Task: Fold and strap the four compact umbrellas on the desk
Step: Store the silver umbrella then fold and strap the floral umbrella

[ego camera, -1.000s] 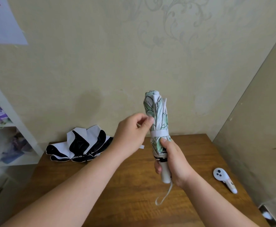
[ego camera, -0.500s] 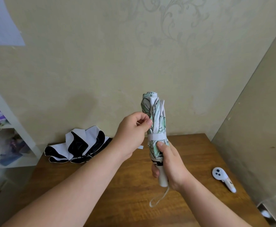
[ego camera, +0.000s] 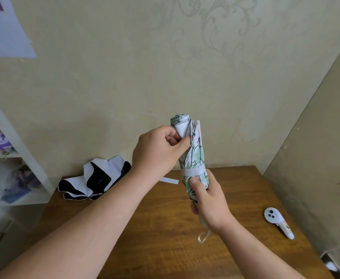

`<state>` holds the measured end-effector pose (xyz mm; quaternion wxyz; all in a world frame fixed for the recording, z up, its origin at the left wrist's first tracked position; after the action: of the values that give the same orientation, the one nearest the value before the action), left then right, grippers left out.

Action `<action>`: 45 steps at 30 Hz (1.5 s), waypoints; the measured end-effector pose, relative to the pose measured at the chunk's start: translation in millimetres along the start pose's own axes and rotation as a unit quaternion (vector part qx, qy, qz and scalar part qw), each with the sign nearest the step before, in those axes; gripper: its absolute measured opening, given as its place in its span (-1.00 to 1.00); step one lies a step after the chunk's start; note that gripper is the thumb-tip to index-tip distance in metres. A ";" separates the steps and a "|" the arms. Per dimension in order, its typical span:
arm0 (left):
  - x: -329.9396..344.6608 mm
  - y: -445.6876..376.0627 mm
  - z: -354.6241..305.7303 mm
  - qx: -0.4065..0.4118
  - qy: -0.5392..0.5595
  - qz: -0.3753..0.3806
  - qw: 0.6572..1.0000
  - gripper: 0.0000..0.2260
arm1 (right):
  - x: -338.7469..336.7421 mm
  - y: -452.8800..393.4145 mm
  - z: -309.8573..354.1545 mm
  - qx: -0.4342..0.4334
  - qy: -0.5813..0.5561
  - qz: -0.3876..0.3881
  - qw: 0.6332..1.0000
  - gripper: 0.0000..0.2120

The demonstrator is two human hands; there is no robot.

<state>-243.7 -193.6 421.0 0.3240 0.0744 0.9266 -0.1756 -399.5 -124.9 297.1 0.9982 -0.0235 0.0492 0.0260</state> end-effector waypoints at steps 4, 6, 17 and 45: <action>-0.1 -2.1 3.6 0.007 0.076 0.003 0.997 -0.77 | 1.5 -0.4 -0.9 0.003 -0.016 0.018 1.000 -0.90; 0.0 -3.8 3.3 0.009 0.099 0.022 0.995 -0.76 | 3.7 0.1 -2.7 0.015 -0.057 0.046 0.997 -0.81; -4.8 -11.1 3.1 -0.005 0.077 0.089 0.993 -0.73 | 11.2 0.6 -15.3 0.048 -0.187 0.194 0.962 -0.57; -21.3 -26.2 -50.1 0.226 -0.203 0.147 0.942 -0.84 | 20.4 15.1 -7.8 0.152 -0.374 0.444 0.800 -0.45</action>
<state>-262.5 -199.7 478.1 0.5018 0.2438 0.7563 -0.3418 -380.8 -109.3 286.6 0.8092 0.1642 -0.3191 0.4652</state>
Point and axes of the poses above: each hand's wrist, its own y-axis away from the middle knuckle, its own x-axis out of the palm, z = x × y, the point moved 7 cm from there along -y, towards the middle knuckle, and after that the axes turned 13 degrees about z, right-handed, at the moved point
